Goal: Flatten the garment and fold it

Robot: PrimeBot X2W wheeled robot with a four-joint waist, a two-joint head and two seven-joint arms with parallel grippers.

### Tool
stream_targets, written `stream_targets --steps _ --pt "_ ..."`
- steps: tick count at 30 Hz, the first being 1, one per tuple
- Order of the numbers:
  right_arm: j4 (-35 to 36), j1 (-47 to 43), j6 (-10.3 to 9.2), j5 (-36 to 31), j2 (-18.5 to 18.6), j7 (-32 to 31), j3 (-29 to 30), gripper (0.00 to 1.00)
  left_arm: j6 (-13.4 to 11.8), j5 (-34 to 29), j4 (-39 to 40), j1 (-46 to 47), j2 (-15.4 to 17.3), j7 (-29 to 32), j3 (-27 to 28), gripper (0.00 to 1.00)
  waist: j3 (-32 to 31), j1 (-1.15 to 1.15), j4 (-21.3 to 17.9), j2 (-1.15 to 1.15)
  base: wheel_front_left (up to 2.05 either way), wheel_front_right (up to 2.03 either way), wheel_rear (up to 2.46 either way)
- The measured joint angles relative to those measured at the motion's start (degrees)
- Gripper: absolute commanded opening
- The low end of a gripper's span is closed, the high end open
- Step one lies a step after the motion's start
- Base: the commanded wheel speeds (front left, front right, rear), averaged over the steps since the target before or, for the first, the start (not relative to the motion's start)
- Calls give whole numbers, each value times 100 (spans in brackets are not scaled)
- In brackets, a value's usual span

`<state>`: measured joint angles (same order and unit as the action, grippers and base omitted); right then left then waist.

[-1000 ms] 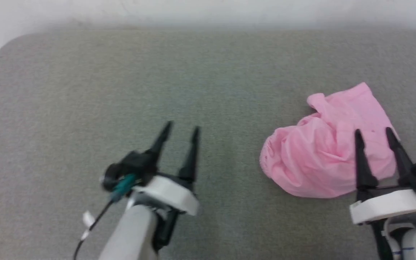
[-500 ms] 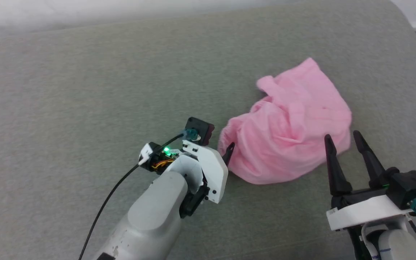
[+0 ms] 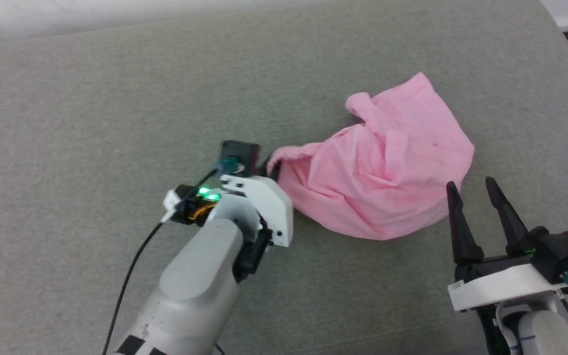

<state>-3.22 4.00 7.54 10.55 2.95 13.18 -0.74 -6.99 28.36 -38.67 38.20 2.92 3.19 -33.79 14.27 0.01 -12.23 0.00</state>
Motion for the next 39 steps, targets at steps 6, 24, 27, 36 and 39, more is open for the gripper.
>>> stream_targets --steps 6,24,27,36,39 --pt "99 39 0 -102 2 -110 68 100 -372 257 281 -489 338 -871 637 0 -91 0 427 0 0 0 0" --pt "214 190 0 -312 2 -1202 -444 100 -680 1107 1545 -2190 803 -1354 1538 100 -264 -1 1765 0 0 0 0" --pt "148 474 0 -301 16 -1688 -716 100 -494 994 1794 -2245 818 -1674 1594 100 -248 -1 1930 0 0 0 0" --pt "-416 1333 0 -327 21 -3895 -776 100 -168 -455 3265 -2551 396 -1792 2591 100 -111 -1 2339 0 0 0 0" --pt "-495 1502 0 -467 19 -4448 -711 100 19 -713 3323 -2698 207 -1792 2789 100 -54 -1 2456 0 0 0 0"
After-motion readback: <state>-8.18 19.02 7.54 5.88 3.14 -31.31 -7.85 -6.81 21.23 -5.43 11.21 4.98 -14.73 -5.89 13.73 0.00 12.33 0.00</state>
